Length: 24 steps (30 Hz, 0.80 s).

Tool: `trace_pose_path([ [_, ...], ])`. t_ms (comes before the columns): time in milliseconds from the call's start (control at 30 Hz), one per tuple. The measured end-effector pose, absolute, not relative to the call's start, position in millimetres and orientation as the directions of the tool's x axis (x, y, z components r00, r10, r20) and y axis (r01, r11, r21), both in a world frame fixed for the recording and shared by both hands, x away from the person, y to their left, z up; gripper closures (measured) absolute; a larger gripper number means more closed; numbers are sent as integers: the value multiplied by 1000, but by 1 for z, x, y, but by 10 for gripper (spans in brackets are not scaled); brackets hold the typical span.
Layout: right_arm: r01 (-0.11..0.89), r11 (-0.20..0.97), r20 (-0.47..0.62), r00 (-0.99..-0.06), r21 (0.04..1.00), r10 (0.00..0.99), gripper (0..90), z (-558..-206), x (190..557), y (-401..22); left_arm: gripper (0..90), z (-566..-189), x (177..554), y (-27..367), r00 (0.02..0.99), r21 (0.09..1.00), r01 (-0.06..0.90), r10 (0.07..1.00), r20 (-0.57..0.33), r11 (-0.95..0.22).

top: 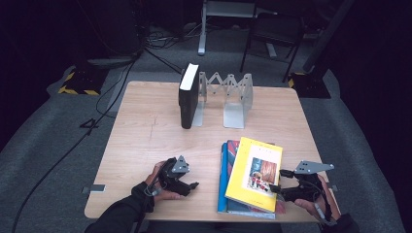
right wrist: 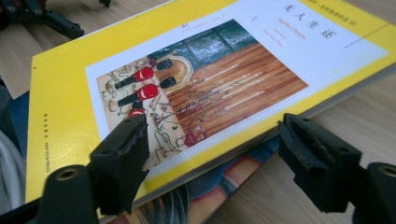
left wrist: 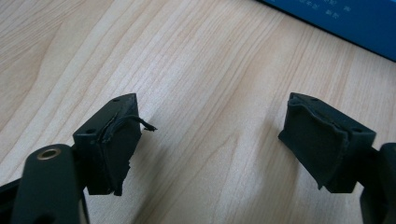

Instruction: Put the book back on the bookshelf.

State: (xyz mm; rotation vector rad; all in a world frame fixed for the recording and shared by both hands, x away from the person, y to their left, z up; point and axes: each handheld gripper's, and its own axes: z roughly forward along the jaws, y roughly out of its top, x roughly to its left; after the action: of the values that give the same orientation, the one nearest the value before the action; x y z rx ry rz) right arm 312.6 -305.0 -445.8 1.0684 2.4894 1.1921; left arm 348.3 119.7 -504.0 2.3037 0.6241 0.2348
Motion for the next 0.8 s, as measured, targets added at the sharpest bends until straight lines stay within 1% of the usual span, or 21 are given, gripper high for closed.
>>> trace_pose_path([
  [67,557,408,177,-720,724,671,182,-448,318,-307,190,-504,348,117,869,693,363,495,-10,-622],
  [133,603,386,248,-709,698,660,127,-453,326,-308,190,-503,347,113,873,688,357,488,-5,-632],
  [200,604,397,248,-714,692,654,125,-453,328,-308,190,-502,346,111,872,684,357,490,0,-636],
  [300,586,444,212,-735,678,644,120,-449,332,-303,190,-502,347,104,880,679,353,475,-6,-644],
  [367,582,456,206,-740,673,641,120,-448,333,-303,191,-500,349,99,883,675,343,468,5,-653],
  [433,573,471,192,-748,670,635,122,-446,335,-300,223,-499,352,93,886,681,338,464,2,-650],
  [500,551,498,161,-762,670,627,124,-444,336,-297,227,-497,355,87,891,692,331,454,-6,-641],
  [567,538,505,142,-767,675,626,149,-443,338,-293,231,-496,360,83,893,694,327,450,-3,-642],
  [800,511,529,131,-791,677,597,182,-441,349,-280,244,-492,376,75,888,713,337,459,-24,-615],
])
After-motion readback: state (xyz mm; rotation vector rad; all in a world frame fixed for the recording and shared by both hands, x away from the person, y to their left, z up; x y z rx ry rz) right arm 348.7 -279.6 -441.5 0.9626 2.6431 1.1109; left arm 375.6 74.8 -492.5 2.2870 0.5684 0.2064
